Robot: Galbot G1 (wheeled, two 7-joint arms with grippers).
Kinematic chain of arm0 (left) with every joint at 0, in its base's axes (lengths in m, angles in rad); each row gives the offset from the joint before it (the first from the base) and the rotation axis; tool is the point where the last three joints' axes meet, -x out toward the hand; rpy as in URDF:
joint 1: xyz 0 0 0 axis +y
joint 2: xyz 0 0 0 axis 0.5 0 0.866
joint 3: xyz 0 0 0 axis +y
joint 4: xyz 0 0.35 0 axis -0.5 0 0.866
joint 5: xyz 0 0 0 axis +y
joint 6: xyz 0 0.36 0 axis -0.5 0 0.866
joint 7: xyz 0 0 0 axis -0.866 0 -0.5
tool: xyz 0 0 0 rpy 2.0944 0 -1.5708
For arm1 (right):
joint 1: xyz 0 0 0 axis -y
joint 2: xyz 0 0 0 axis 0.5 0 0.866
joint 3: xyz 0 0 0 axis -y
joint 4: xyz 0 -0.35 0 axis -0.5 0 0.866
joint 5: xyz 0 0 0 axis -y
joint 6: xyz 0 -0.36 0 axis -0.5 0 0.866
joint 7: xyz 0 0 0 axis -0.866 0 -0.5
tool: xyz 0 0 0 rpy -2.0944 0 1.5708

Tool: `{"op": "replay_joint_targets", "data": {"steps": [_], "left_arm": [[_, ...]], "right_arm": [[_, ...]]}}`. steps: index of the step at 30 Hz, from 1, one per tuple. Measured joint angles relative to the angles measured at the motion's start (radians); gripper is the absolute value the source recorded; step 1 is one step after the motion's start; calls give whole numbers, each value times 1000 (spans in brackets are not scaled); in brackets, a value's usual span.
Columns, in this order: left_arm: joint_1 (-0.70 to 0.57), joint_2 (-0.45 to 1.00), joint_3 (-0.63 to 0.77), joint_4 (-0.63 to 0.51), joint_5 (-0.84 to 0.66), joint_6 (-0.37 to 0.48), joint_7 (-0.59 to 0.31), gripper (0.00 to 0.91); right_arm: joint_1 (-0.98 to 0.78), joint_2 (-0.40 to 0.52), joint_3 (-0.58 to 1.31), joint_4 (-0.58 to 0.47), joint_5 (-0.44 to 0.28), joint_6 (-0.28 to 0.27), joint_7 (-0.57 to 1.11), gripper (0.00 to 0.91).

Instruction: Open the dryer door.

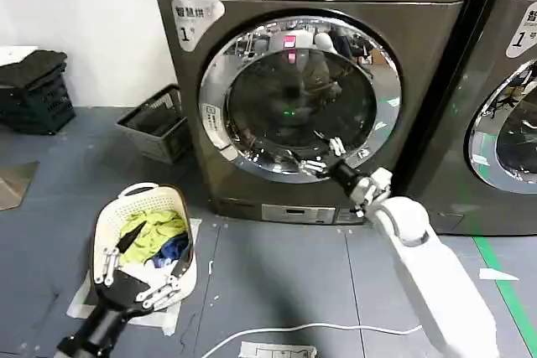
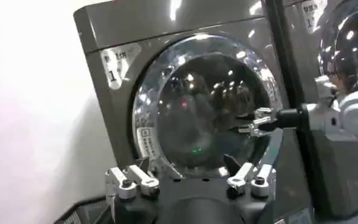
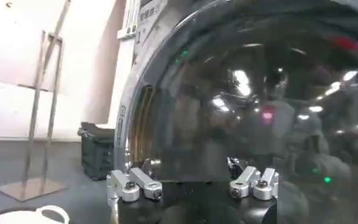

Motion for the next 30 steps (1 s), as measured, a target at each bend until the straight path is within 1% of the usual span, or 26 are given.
{"op": "replay_joint_targets", "data": {"steps": [10, 19, 30], "left_arm": [[3, -9, -2, 0, 0, 0, 2, 907], [3, -15, -4, 0, 0, 0, 2, 907], [3, -22, -12, 0, 0, 0, 2, 907]], "right_arm": [[97, 51, -89, -108, 11, 6, -21, 907], [170, 120, -141, -207, 13, 21, -37, 907], [214, 178, -177, -264, 11, 19, -39, 907]]}}
